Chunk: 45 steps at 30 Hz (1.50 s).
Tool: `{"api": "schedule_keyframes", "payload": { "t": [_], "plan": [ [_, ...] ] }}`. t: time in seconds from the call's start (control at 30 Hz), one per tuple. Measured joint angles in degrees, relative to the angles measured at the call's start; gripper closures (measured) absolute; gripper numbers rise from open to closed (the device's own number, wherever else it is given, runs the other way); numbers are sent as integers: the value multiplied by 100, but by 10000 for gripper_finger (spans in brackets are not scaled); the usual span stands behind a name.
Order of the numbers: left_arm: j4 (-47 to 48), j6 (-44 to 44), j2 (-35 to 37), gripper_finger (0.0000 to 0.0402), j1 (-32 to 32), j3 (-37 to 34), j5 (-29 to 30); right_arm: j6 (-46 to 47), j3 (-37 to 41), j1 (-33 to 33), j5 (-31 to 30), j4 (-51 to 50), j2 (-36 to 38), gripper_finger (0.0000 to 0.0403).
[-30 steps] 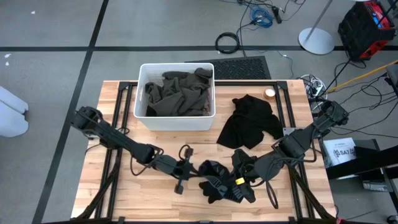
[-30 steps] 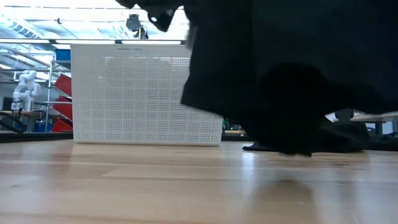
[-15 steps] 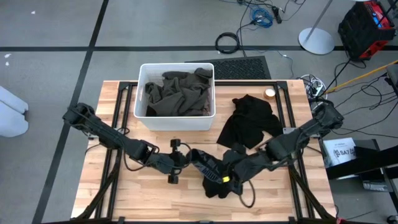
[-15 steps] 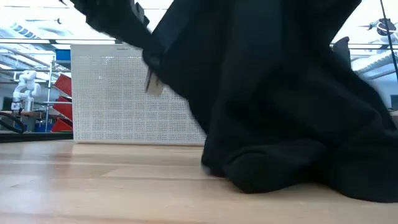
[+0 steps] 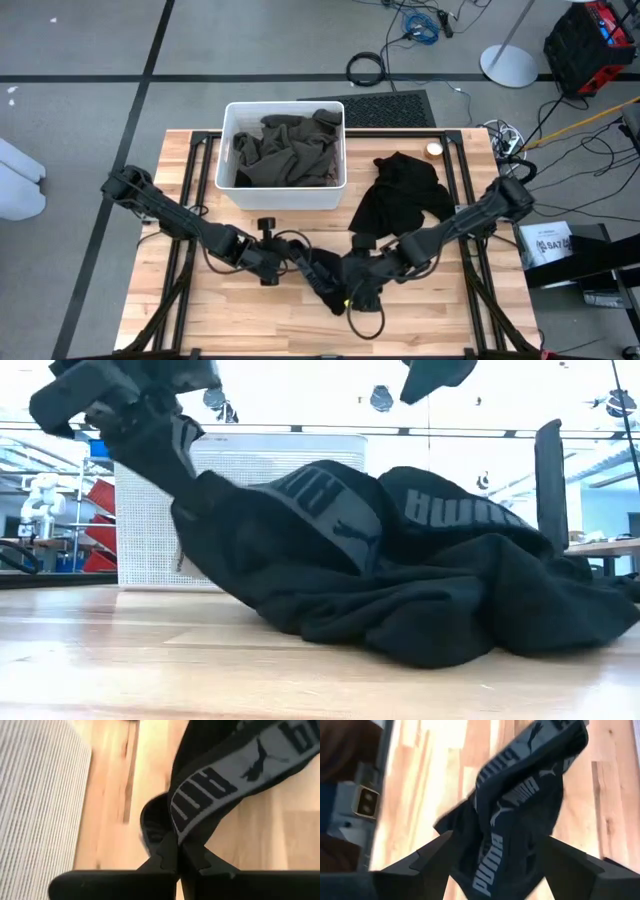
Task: Sort clothes
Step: Put the black boxer into the white laundry bin
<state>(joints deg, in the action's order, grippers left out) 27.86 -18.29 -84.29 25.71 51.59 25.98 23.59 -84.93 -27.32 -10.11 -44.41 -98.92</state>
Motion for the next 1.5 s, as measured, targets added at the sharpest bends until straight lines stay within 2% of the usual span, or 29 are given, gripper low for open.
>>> {"api": "schedule_keyframes", "payload": {
  "t": [0.27, 0.43, 0.57, 0.67, 0.73, 0.8, 0.97, 1.33, 1.5],
  "plan": [
    [320, -233, 0, 401, -24, -4, 5, -83, -2, -338, 103, -1015, -403, 150],
    [321, -235, -1, 401, -20, -4, 6, -604, -2, -654, -307, -1230, -793, 163],
    [314, -235, -2, 401, -20, -4, 4, -1305, -2, -965, -866, -1460, -1103, 175],
    [312, -235, -2, 401, -20, -4, 5, -2068, -2, -1175, -942, -1672, -1316, 182],
    [310, -233, -2, 400, -20, -4, 6, -2251, -2, -1241, -974, -1752, -1405, 183],
    [310, -233, -2, 399, -22, -4, 4, -2336, -2, -1268, -1270, -1825, -1476, 183],
    [307, -235, -4, 397, -24, -5, 4, -2841, 0, -1390, -2456, -1768, -1497, 184],
    [307, -233, -4, 396, -24, -4, 4, -4171, 0, -1517, -2709, -951, -1524, 184],
    [299, -234, -4, 395, -24, -5, 4, -4333, -2, -1387, -2792, -1017, -1556, 186]
  ]
}}
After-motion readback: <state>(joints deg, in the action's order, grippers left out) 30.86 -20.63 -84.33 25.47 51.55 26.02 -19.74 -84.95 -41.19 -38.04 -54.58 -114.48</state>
